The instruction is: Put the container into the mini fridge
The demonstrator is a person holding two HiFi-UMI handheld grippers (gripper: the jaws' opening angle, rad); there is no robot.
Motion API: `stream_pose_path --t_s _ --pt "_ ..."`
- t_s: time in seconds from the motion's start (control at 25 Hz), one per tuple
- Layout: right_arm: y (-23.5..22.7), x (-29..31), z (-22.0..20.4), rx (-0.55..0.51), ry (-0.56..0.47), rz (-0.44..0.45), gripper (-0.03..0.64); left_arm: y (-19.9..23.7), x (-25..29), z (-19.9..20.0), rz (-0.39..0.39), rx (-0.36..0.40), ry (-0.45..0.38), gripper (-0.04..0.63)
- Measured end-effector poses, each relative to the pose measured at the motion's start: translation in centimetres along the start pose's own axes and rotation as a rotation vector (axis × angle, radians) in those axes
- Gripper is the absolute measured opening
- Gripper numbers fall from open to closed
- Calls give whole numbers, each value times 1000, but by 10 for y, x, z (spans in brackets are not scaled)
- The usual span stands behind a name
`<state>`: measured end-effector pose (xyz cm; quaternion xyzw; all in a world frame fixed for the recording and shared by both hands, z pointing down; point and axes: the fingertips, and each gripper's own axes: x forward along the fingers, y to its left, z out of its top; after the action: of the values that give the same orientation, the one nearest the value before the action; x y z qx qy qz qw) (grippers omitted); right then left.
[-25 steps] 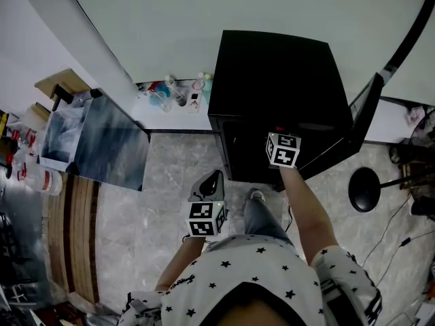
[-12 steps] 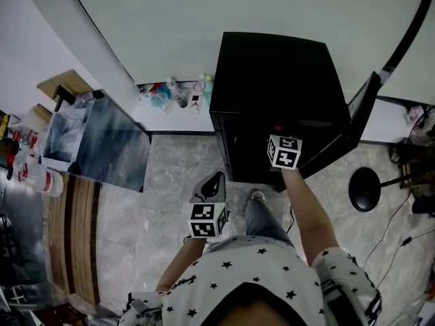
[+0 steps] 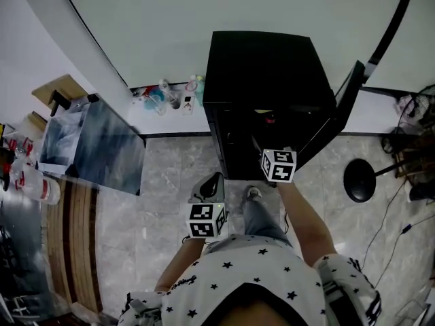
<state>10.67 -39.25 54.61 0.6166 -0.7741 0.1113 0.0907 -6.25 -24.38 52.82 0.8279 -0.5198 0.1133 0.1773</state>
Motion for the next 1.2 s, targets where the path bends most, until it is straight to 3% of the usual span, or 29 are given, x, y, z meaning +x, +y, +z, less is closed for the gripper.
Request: stream_pose_path --t_s 0.12,0.4,0.6,0.76,1.2 --pt "12 -26 2 -11 -17 29 439 -8 -11 -3 -14 1 -4 12" --pt "33 -90 10 -8 -78 30 156 -24 -39 -12 -29 11 -18 12" --pt "47 -132 12 -13 -106 31 40 -33 -58 -18 -41 19 -33 12" --pt "56 -161 12 -24 -125 42 -1 -40 -69 -22 -51 29 -45 12" --pt "74 -216 -8 -11 -105 79 -6 -45 -91 -26 -71 38 -68 12"
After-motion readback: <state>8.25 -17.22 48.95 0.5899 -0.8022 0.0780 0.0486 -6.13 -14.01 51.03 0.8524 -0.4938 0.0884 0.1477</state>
